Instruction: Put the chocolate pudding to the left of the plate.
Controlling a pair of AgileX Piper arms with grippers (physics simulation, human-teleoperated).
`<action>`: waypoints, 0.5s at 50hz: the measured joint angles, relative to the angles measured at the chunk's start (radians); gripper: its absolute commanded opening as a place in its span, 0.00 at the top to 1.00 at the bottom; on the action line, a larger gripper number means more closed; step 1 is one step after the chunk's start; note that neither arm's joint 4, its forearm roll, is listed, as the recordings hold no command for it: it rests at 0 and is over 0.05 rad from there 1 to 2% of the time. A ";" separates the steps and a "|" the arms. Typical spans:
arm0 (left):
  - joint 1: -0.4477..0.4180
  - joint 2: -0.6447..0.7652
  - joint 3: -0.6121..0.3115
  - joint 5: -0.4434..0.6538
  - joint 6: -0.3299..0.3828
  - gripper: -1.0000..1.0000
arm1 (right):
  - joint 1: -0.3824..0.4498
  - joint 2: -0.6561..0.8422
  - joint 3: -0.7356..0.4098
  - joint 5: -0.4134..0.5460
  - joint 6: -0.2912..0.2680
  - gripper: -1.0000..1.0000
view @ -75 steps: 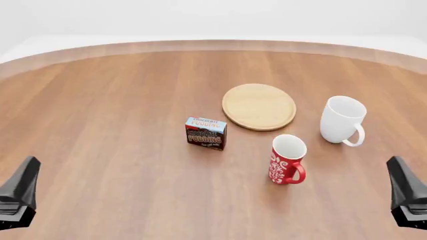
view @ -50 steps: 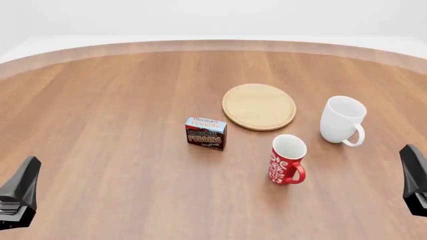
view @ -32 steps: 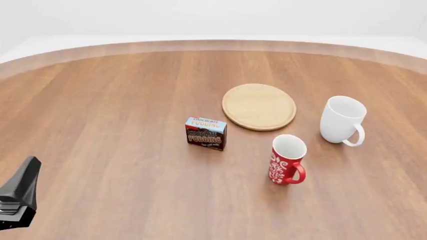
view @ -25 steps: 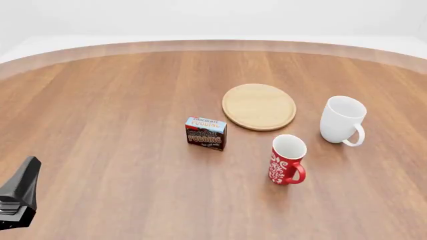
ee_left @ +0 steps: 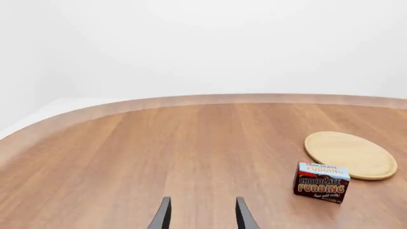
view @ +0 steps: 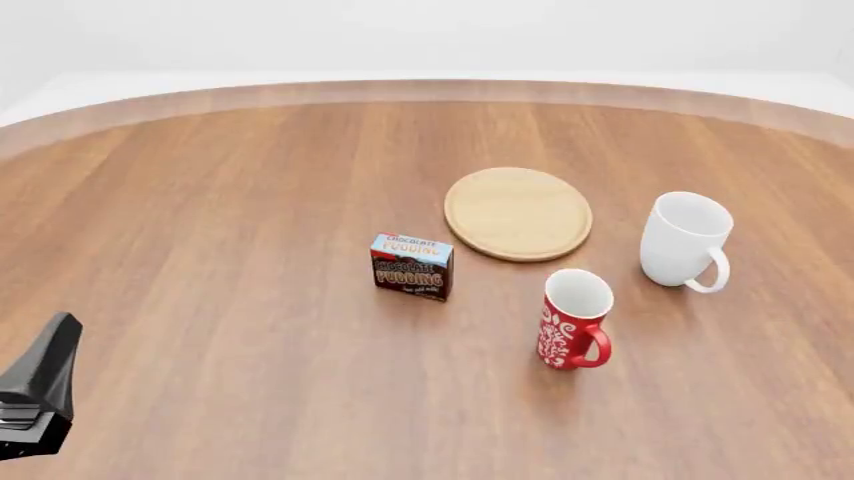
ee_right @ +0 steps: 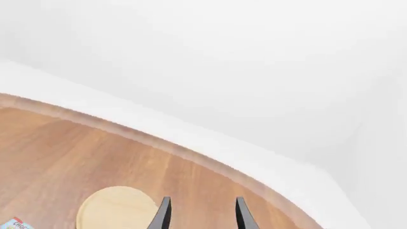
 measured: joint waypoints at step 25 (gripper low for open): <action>0.000 0.000 0.000 0.000 0.000 0.00 | 0.156 0.383 -0.431 0.153 -0.166 0.00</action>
